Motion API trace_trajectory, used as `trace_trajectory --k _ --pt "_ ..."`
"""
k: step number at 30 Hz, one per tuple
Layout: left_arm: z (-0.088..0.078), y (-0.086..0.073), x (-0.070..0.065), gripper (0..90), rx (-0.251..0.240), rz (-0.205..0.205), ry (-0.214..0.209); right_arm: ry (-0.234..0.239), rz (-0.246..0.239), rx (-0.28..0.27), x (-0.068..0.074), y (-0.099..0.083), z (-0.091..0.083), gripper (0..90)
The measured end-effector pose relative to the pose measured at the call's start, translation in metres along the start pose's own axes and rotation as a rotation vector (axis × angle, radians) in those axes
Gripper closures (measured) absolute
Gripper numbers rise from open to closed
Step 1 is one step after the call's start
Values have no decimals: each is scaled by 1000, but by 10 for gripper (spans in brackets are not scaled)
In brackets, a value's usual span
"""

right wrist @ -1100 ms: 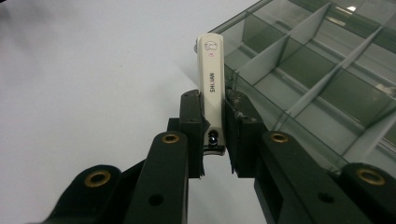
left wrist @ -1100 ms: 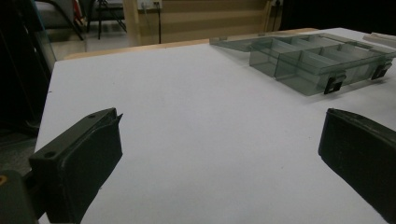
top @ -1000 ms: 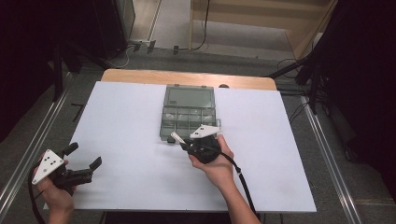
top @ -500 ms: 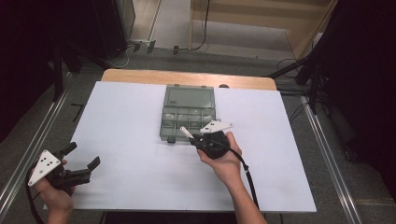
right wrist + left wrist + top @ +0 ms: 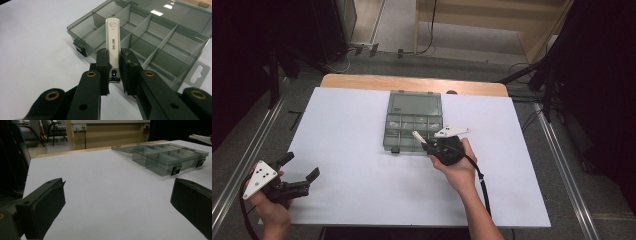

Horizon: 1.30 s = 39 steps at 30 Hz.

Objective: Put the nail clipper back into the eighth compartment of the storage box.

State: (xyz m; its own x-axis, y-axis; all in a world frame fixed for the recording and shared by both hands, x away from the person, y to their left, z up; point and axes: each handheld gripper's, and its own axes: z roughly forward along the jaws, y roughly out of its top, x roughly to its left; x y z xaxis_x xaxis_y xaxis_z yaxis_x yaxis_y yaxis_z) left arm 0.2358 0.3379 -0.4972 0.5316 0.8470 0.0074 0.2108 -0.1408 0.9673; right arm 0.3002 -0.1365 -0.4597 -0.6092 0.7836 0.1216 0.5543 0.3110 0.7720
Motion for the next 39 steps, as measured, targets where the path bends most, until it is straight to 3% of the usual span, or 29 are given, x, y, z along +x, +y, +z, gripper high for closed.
trace_trajectory --k 27,39 --pt "1 -2 1 0 0 -15 2 -73 74 24 -40 -11 5 795" --pt "1 -2 1 0 4 -17 5 -98 86 42 -46 -15 12 790"
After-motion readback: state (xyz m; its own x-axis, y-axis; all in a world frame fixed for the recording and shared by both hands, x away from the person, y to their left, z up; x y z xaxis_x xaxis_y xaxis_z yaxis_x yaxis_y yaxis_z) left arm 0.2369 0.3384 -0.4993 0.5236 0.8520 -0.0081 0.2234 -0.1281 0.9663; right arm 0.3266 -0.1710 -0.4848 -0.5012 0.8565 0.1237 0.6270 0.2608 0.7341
